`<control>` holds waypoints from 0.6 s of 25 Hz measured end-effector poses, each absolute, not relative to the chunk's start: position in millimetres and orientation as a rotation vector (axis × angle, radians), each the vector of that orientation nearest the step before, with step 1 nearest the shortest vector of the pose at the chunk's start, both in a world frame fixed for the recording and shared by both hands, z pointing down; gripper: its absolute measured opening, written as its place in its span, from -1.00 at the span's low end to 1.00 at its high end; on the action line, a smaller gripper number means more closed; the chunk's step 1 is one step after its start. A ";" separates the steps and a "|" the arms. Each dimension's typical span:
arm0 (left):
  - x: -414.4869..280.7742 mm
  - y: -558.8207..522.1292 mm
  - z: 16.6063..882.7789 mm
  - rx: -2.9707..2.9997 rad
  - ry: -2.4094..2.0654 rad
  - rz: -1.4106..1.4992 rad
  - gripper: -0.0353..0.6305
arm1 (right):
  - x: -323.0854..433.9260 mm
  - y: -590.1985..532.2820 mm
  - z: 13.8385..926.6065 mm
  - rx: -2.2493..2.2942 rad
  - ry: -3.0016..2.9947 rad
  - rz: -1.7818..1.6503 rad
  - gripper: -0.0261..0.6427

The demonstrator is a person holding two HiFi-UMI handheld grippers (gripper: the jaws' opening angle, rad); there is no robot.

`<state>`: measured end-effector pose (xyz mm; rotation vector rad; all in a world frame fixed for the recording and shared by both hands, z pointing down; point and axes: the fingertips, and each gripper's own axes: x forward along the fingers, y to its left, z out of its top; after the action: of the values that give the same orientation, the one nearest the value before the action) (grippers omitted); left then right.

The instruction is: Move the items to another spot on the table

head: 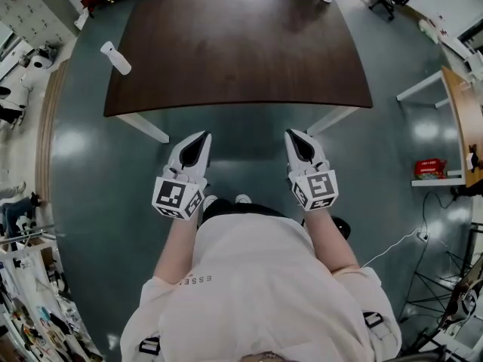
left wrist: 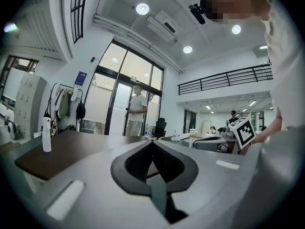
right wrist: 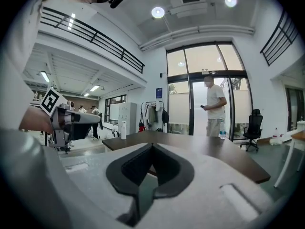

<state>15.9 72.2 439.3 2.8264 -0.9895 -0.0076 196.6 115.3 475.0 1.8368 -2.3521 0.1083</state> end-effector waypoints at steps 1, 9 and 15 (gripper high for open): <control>15.8 72.2 439.0 2.828 -0.987 -0.011 -0.85 | 196.1 115.1 474.8 1.839 -2.353 0.111 -0.94; 16.3 76.8 437.7 2.827 -0.977 -0.008 -0.85 | 206.0 121.4 472.6 1.882 -2.336 0.145 -0.94; 12.2 78.3 442.8 2.814 -0.984 -0.001 -0.85 | 206.9 122.2 473.7 1.882 -2.326 0.142 -0.94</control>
<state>12.2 78.3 442.8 2.8138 -0.9842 -0.0008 206.9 122.2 473.7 1.8824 -2.3260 0.1422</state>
